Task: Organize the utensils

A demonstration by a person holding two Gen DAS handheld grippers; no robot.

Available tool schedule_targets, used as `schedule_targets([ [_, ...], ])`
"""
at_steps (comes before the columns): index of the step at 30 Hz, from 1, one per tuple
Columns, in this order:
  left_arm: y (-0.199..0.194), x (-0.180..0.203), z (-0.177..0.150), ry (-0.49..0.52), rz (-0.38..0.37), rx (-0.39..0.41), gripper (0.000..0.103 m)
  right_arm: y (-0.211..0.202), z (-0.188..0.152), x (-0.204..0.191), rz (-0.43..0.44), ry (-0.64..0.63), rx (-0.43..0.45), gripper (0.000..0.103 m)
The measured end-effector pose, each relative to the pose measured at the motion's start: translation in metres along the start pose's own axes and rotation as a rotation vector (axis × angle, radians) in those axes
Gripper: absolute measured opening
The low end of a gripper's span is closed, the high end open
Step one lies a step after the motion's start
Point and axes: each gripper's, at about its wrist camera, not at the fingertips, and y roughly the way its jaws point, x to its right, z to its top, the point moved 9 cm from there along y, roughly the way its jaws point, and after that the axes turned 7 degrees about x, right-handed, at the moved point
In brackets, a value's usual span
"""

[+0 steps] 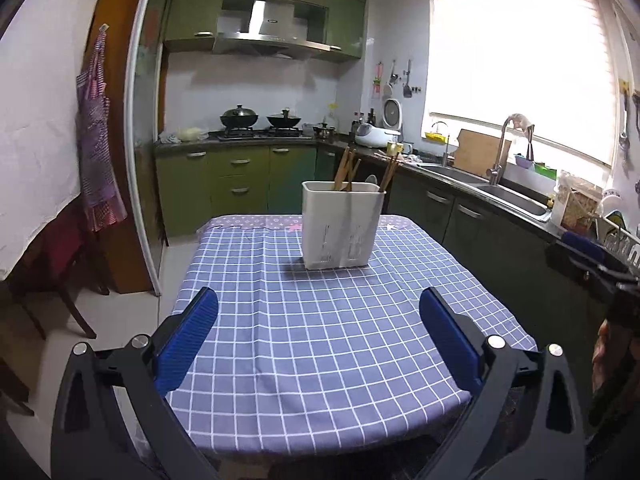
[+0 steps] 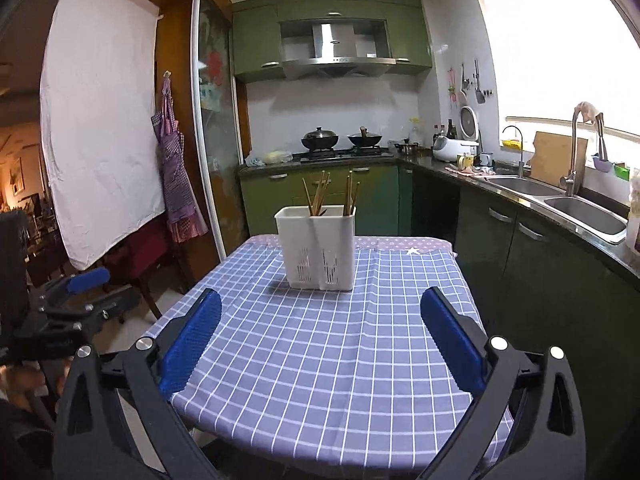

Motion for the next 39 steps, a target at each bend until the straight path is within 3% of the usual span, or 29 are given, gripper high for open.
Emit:
schedule_targets([
  [10, -0.025, -0.005, 0.000, 0.009, 0.030, 0.017, 0.096, -0.013, -0.004, -0.013, -0.011, -0.030, 0.003, 0.098],
  [39, -0.032, -0.001, 0.007, -0.005, 0.026, 0.033, 0.096, -0.006, 0.000, -0.018, 0.013, -0.019, -0.004, 0.098],
])
